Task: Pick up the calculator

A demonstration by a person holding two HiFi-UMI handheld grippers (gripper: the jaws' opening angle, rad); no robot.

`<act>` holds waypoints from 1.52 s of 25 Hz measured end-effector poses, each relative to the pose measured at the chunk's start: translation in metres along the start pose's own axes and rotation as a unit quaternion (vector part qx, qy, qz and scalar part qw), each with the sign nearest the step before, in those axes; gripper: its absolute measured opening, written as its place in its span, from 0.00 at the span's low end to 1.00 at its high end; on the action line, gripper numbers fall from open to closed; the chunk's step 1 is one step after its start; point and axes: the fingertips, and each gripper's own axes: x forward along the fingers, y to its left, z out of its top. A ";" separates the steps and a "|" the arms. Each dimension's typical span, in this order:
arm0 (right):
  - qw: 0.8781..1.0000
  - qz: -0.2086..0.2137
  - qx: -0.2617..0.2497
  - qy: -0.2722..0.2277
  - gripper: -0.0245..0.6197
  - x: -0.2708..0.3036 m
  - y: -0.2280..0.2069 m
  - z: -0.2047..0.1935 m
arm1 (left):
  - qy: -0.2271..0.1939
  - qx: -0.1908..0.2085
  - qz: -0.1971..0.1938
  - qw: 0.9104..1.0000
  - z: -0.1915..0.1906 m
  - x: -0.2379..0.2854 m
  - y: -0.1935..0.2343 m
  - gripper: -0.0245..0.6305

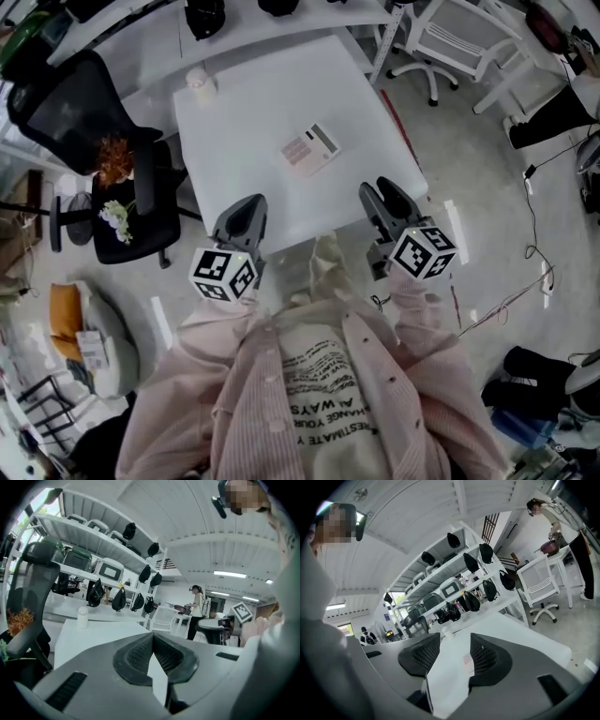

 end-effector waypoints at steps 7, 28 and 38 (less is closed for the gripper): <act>0.998 0.019 0.007 0.058 0.30 0.065 -0.043 0.006 | 0.035 -0.025 0.008 0.999 -0.007 0.062 0.013 0.04; 0.969 0.082 0.016 0.235 0.30 0.212 -0.130 -0.047 | 0.127 -0.105 0.090 0.982 -0.077 0.174 0.075 0.04; 0.939 0.108 0.014 0.325 0.30 0.239 -0.137 -0.096 | 0.149 -0.138 0.113 0.973 -0.106 0.181 0.095 0.04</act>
